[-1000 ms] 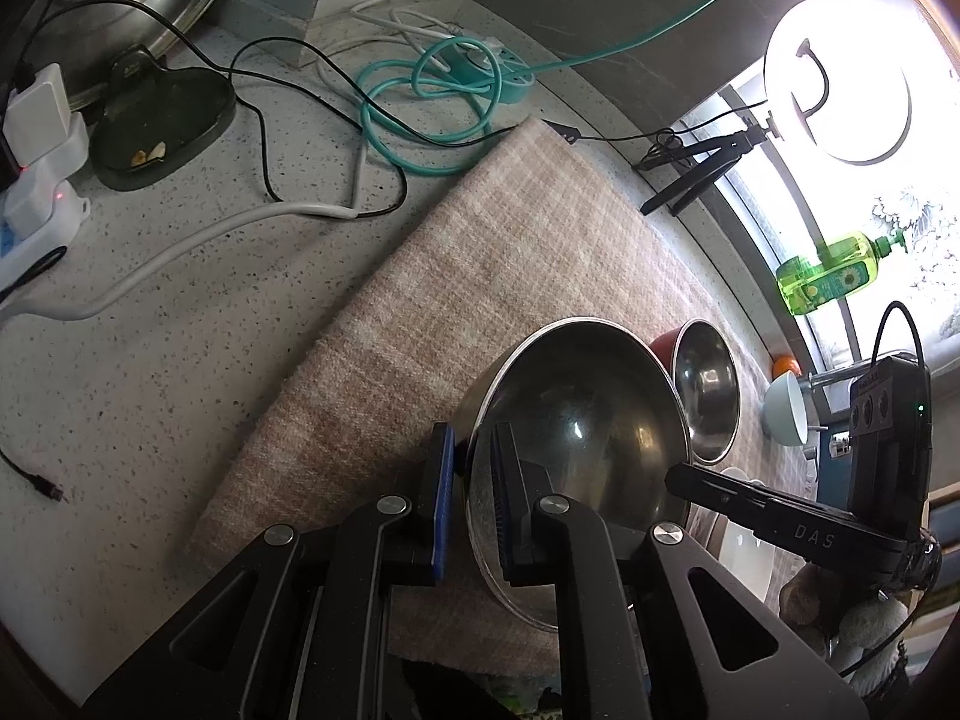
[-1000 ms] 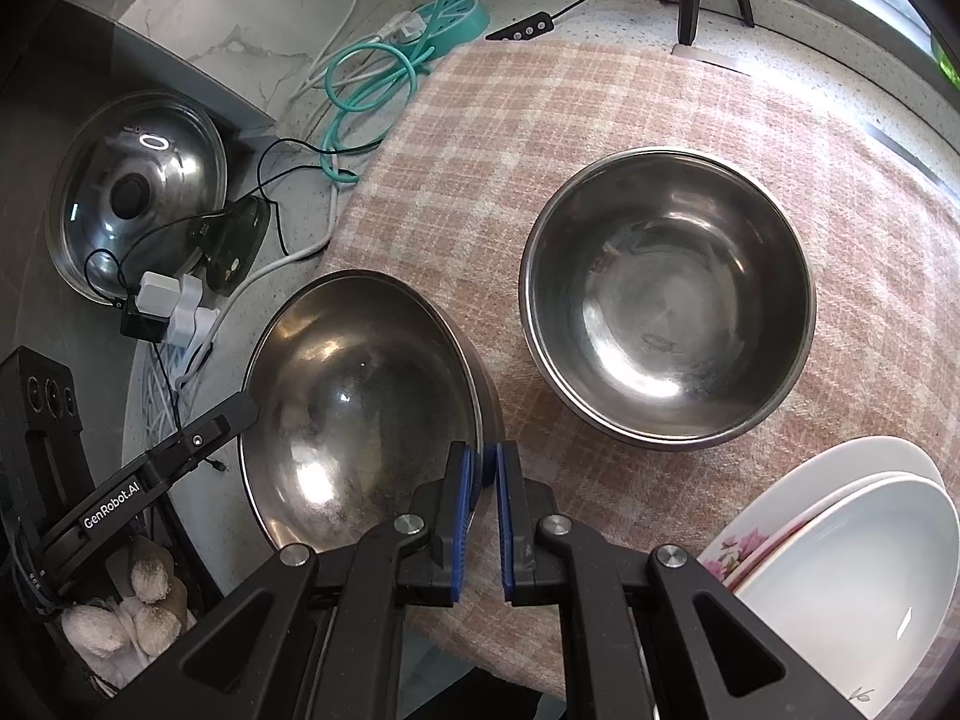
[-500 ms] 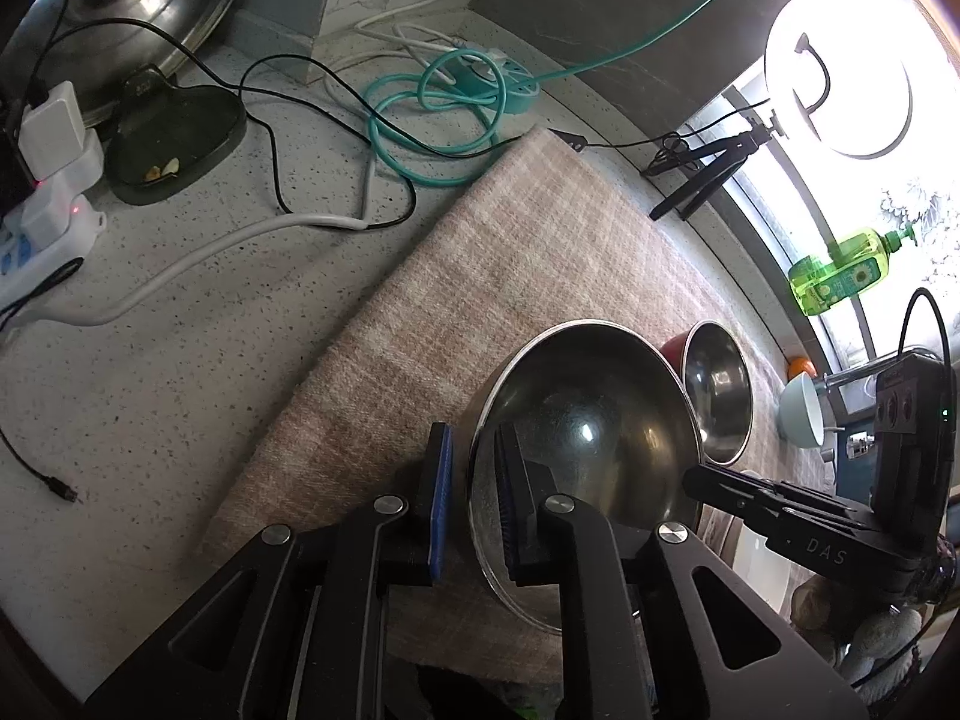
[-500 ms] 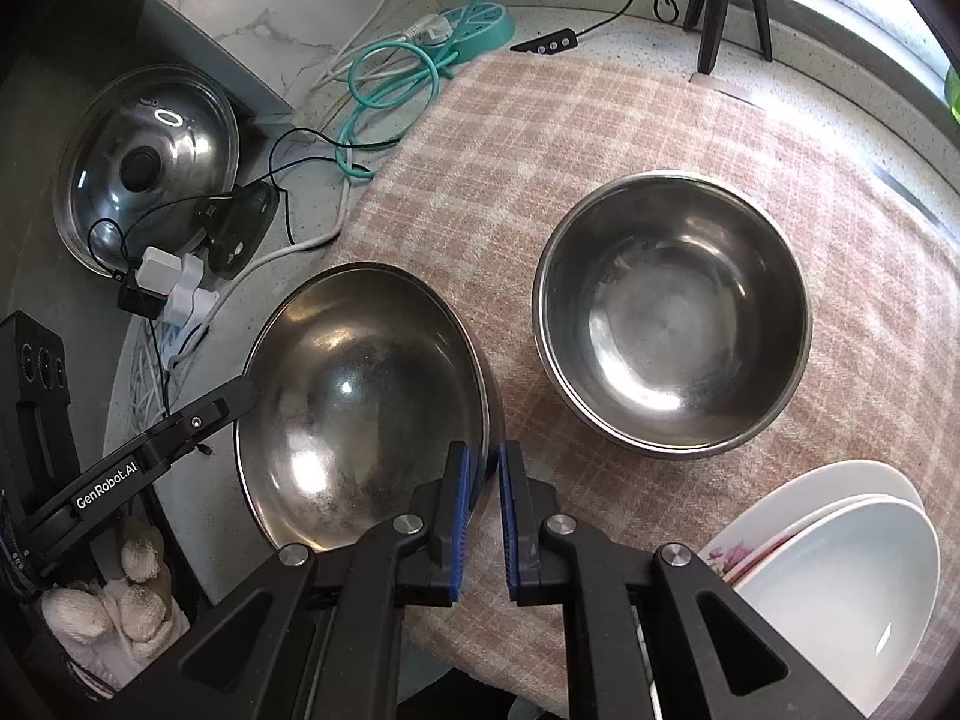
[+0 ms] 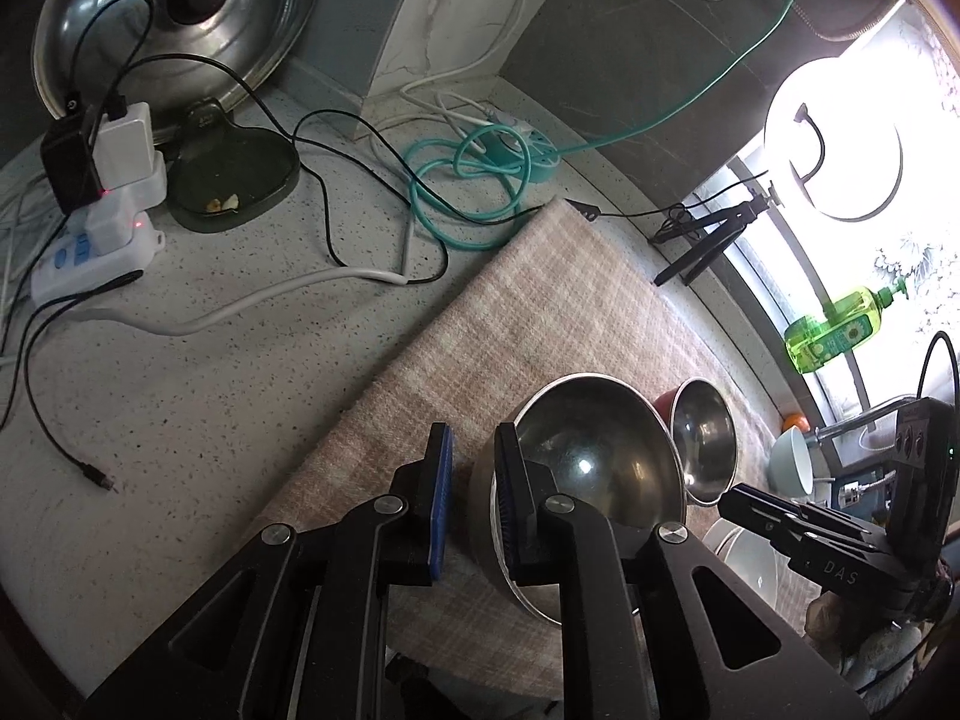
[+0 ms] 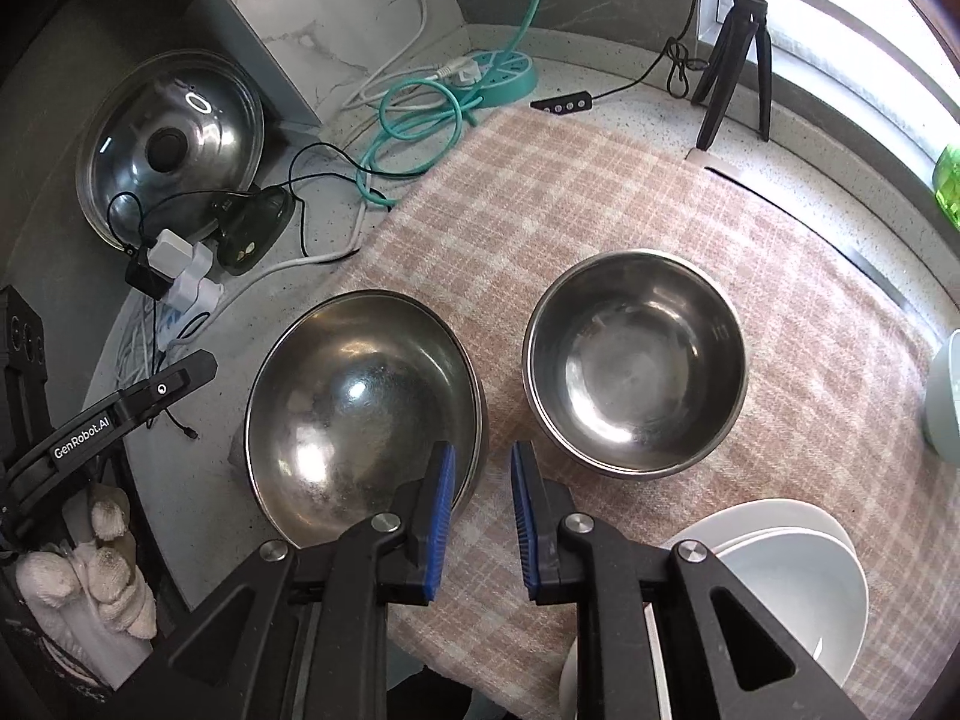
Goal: Organize plates and bowls
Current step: 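Lower the steel bowl onto the cloth and open both grippers, then move both open grippers to the rim of the red-bottomed steel bowl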
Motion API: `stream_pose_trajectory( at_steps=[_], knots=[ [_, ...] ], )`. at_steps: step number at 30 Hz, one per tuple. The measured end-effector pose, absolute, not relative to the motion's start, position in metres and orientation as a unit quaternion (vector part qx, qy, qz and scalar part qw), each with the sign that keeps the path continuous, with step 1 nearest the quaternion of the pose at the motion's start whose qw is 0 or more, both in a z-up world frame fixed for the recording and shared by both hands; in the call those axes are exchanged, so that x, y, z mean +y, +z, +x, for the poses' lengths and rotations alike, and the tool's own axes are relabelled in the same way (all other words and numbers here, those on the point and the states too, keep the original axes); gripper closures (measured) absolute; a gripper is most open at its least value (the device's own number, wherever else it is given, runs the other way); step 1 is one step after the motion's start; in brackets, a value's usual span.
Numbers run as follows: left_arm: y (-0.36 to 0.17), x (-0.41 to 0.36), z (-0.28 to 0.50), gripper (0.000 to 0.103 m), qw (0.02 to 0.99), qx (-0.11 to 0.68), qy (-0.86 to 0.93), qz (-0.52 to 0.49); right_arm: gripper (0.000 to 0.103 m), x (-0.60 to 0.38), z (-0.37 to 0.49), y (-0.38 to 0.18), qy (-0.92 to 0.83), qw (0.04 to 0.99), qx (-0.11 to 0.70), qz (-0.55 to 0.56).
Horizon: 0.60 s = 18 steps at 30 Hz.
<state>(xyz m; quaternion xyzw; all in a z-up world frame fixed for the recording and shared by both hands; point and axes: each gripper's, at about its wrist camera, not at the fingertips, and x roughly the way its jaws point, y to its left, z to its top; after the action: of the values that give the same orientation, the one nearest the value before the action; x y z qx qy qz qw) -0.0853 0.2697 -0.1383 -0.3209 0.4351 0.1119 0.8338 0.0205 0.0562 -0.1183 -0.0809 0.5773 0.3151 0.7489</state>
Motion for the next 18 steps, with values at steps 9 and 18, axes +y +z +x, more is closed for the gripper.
stream_pose_trajectory(
  at_steps=[9, 18],
  knots=[
    [-0.124, 0.26, -0.09, 0.09, 0.843, 0.424, 0.109, -0.312, 0.085, 0.044, 0.017, -0.091, 0.336, 0.769, 0.539, -0.078],
    [-0.11, 0.236, -0.079, 0.09, 0.86, 0.425, 0.096, -0.265, 0.085, 0.025, 0.018, -0.083, 0.332, 0.786, 0.519, -0.052]
  ],
)
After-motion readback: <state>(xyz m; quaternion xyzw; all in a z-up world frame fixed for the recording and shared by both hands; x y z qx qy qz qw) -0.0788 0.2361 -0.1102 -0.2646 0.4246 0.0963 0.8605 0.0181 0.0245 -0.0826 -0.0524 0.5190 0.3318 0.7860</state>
